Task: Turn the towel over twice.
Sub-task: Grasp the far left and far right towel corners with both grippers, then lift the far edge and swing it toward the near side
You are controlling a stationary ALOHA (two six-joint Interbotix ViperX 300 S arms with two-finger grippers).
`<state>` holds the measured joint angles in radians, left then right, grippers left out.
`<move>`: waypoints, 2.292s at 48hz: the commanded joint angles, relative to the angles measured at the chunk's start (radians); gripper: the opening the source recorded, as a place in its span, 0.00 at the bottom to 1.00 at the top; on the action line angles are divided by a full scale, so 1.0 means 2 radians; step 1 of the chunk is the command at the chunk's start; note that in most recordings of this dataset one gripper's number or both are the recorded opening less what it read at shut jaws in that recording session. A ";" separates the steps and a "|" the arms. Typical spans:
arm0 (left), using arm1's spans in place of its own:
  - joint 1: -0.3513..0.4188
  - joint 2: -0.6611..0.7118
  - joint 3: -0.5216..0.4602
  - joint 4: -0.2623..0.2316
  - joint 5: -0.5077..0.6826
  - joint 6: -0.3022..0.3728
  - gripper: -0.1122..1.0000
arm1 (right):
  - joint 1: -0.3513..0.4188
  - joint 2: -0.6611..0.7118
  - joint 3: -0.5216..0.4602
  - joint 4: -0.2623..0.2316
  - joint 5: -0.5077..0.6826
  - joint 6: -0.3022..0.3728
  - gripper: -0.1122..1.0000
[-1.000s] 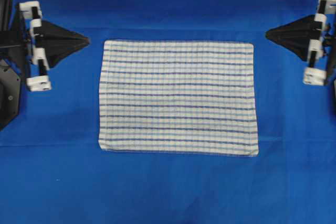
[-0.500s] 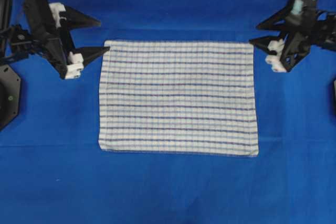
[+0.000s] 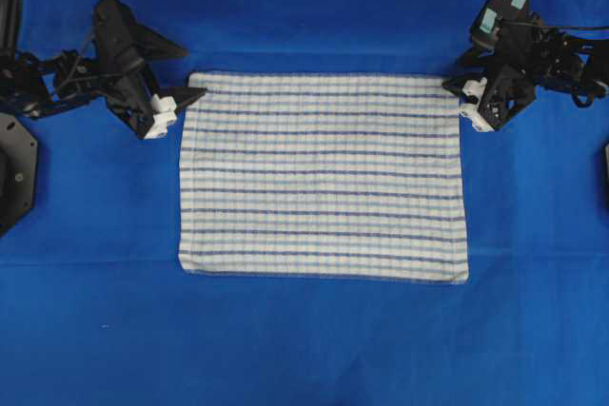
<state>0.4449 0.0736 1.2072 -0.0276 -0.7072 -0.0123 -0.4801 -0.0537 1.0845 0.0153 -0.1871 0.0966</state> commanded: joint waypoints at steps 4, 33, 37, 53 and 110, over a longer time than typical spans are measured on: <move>0.002 0.019 -0.013 -0.001 -0.005 0.000 0.83 | -0.006 0.005 -0.007 0.000 -0.006 -0.001 0.63; -0.014 0.015 -0.015 -0.001 0.051 0.004 0.13 | -0.007 -0.006 -0.008 -0.004 -0.006 -0.002 0.15; -0.012 -0.002 -0.015 -0.001 0.061 0.011 0.13 | -0.008 -0.021 -0.008 -0.003 -0.007 -0.001 0.15; 0.020 -0.189 -0.038 0.000 0.184 0.015 0.13 | -0.046 -0.151 -0.015 -0.005 0.040 -0.005 0.15; 0.026 -0.379 -0.094 0.000 0.250 0.118 0.13 | -0.046 -0.332 -0.140 -0.065 0.298 0.008 0.15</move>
<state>0.5154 -0.7010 1.0124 -0.0261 -0.1871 0.2270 -0.5998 -0.7148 0.7946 -0.1304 0.3804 0.0982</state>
